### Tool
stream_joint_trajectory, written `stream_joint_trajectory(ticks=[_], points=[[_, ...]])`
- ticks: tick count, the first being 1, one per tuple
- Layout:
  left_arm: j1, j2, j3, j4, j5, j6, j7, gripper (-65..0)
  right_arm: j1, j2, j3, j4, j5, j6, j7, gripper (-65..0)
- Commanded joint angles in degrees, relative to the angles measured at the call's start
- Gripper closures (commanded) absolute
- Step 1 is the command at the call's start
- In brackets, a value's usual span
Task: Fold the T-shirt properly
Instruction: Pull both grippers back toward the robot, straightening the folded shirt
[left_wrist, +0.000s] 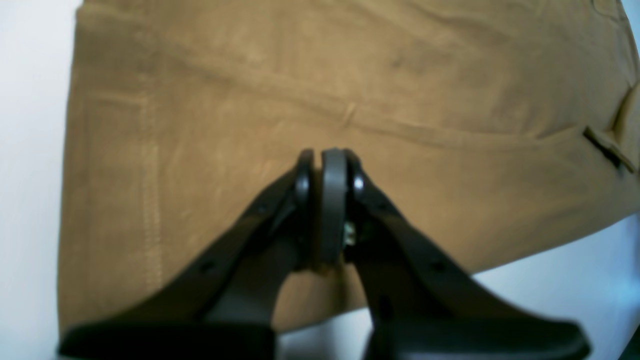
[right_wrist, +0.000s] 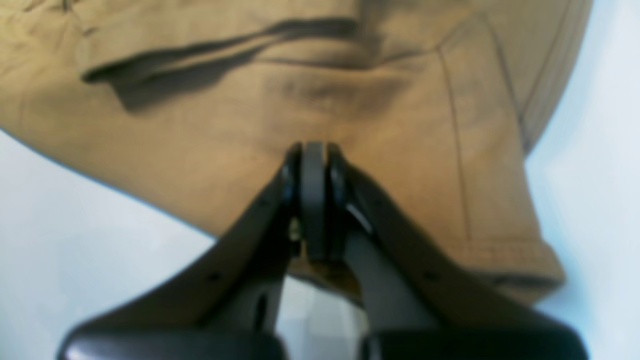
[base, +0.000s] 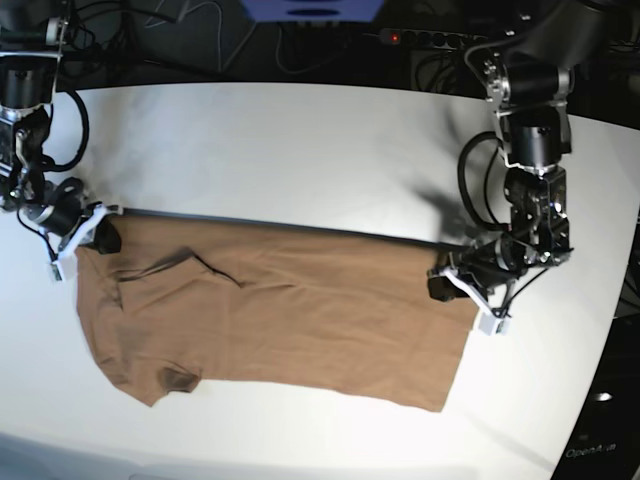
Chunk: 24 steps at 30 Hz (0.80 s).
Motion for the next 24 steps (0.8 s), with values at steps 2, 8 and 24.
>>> stream_joint_trajectory(ticks=[2, 8, 24], points=[[-1.66, -0.64, -0.05, 0.03, 0.43, -0.34, -1.25, -2.6, 0.54, 1.58, 0.40, 0.76, 1.03, 0.54, 1.17, -0.7], [0.01, -0.20, -0.13, -0.41, 6.15, -0.43, -4.42, -2.6, -0.78, 1.67, 0.57, 0.67, 1.03, 0.54, 2.22, -0.7], [6.51, -0.47, -0.22, 0.21, 6.15, -0.78, -4.59, -2.6, -3.33, 3.34, 0.66, -7.94, 1.03, 0.54, 6.79, -0.7]])
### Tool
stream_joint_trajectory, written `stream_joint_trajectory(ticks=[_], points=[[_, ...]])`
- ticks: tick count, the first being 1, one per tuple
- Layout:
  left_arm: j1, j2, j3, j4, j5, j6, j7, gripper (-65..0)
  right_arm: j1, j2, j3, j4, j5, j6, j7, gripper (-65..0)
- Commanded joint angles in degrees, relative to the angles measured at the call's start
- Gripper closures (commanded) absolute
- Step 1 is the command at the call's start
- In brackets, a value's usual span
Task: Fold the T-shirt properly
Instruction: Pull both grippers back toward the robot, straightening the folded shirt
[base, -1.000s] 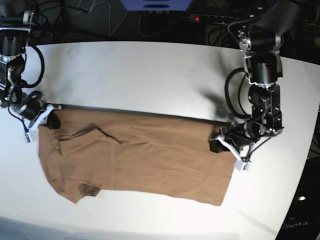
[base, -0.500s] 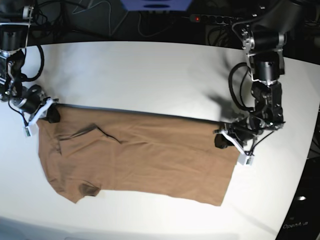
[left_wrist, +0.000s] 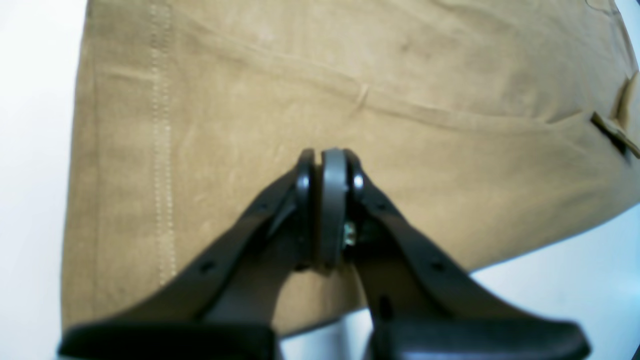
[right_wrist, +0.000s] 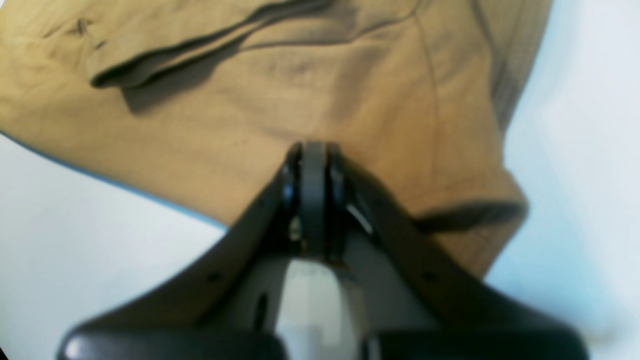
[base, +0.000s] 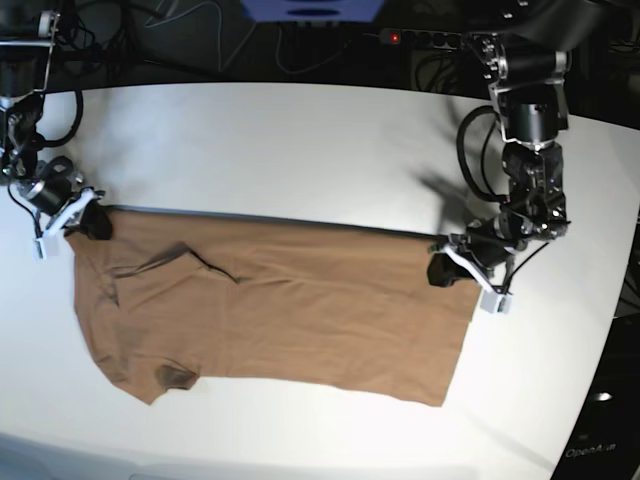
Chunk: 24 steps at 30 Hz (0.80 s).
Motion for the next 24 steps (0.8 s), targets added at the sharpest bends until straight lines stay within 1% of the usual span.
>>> stream_joint_trajectory(ticks=[1, 4, 14, 18, 24], points=[[1.14, -0.58, 0.13, -0.25, 3.17, 0.77, 4.04, -2.6, -0.22, 1.46, 0.18, 0.04, -1.92, -0.93, -2.50, -0.7], [3.60, -0.75, 0.13, -0.16, 3.09, 0.77, 4.13, -2.6, -1.28, 1.99, 0.18, 0.04, -1.92, -0.93, -2.50, -0.7], [10.81, -0.66, 0.04, 0.01, 2.91, 0.69, 4.13, -2.6, -3.48, 2.08, 0.18, 0.21, -1.83, -0.93, -2.41, -0.6], [14.59, -0.49, -0.05, 3.97, 2.91, 0.69, 4.22, -2.6, -5.68, 2.08, 0.18, 0.21, -1.83, -0.93, 0.49, -0.6], [19.08, -0.14, -0.05, 13.46, 2.82, 0.69, 10.28, -2.6, -9.19, 2.08, 0.27, 0.21, -1.83, -0.93, 3.92, -0.6]])
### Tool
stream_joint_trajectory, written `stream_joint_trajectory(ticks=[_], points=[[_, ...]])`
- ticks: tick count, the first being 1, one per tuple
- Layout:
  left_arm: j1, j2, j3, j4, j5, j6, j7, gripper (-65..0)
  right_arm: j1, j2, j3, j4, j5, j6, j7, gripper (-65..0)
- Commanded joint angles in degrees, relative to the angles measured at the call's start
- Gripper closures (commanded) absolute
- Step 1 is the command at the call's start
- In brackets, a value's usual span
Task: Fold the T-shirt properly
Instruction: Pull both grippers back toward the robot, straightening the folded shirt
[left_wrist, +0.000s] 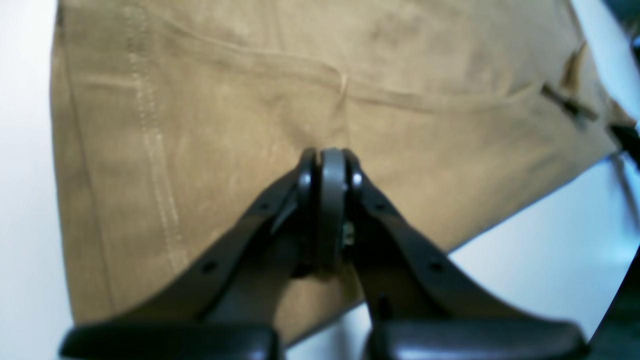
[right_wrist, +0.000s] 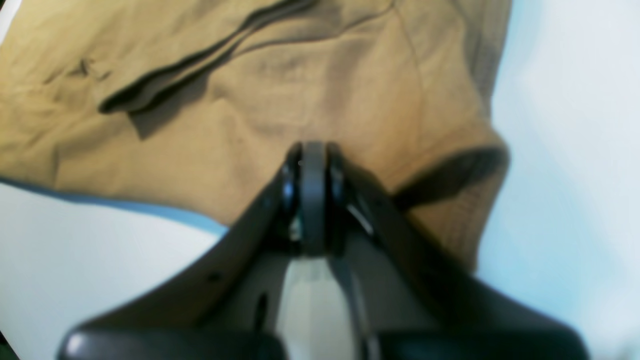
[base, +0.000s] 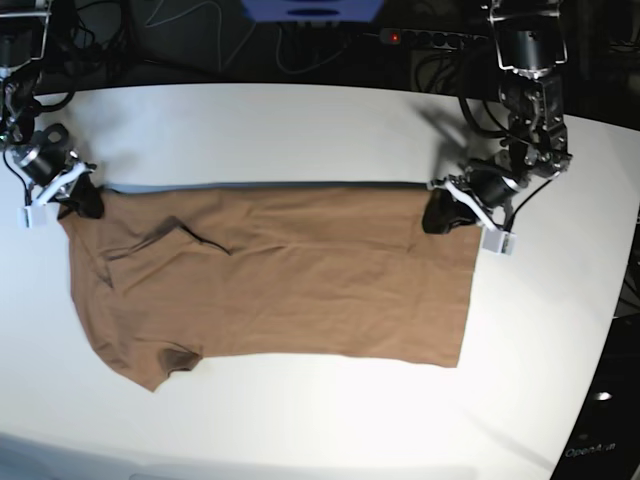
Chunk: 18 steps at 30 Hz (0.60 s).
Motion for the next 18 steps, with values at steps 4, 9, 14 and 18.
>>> stream_joint_trajectory(ticks=[4, 9, 14, 18], points=[[4.33, -0.29, 0.39, 3.46, 8.94, 3.11, 10.77, -2.6, -3.72, 0.96, -0.17, -0.29, -4.15, -1.41, -2.34, -0.6], [6.01, -0.47, 0.39, 5.48, 9.03, 3.11, 11.83, -2.6, -7.41, 0.96, 1.32, -0.29, -4.06, -1.41, 0.74, -0.6], [6.62, -0.64, 0.39, 5.39, 9.38, 3.03, 11.39, -2.6, -10.40, 0.61, 4.84, -0.29, -4.06, -1.41, 1.36, -0.6], [7.94, -0.55, 0.39, 5.74, 9.38, 2.85, 11.39, -2.6, -12.42, 0.61, 6.95, -0.29, -4.06, -1.41, 1.71, -0.6]])
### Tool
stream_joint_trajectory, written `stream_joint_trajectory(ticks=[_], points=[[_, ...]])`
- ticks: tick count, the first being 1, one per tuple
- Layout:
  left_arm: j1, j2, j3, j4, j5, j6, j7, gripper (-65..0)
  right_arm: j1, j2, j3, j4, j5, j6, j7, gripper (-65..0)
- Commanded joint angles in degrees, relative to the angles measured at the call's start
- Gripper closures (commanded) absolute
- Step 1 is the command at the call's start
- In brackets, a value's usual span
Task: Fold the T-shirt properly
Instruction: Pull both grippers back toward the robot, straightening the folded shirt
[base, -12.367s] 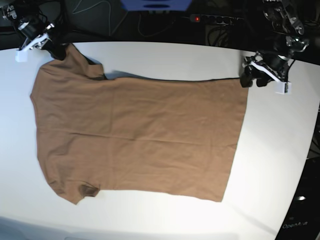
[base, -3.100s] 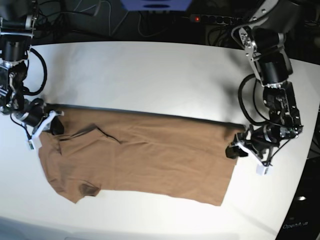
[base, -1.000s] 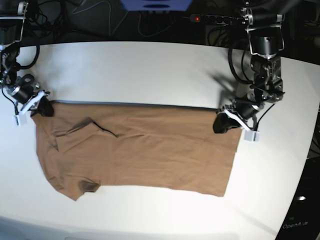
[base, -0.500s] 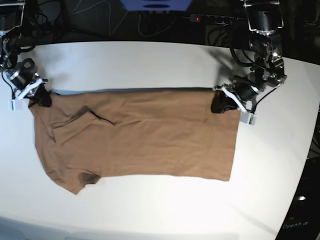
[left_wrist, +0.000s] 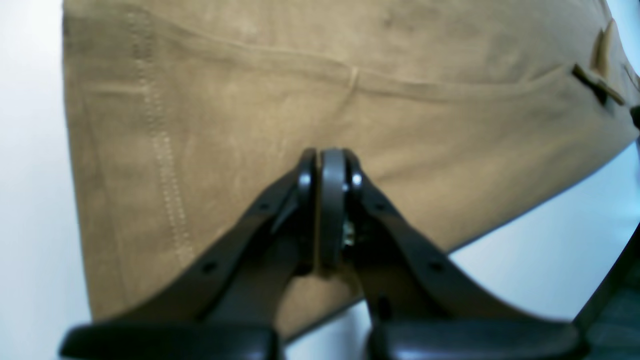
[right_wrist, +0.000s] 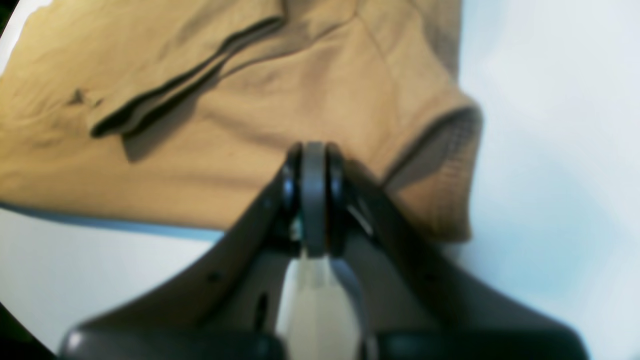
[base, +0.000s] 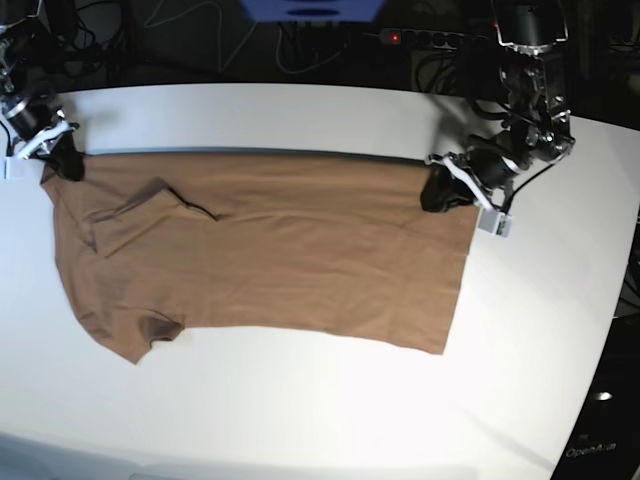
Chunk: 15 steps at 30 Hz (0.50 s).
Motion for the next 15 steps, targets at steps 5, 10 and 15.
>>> stream_joint_trajectory(ticks=[5, 10, 15], points=[[4.21, -0.51, 0.39, -1.19, 8.24, 2.83, 8.94, -2.6, -3.28, 0.37, 1.61, -0.38, -4.74, -3.57, -5.81, -0.6], [5.62, -0.33, 0.39, -1.10, 8.24, 2.83, 8.94, -2.5, -7.94, -0.95, 3.54, 4.64, -4.74, -3.57, -5.81, -0.6], [7.03, -0.25, 0.39, -1.10, 8.16, 2.83, 8.94, -2.5, -11.63, -2.89, 4.42, 9.30, -4.92, -3.57, -5.81, -0.6]])
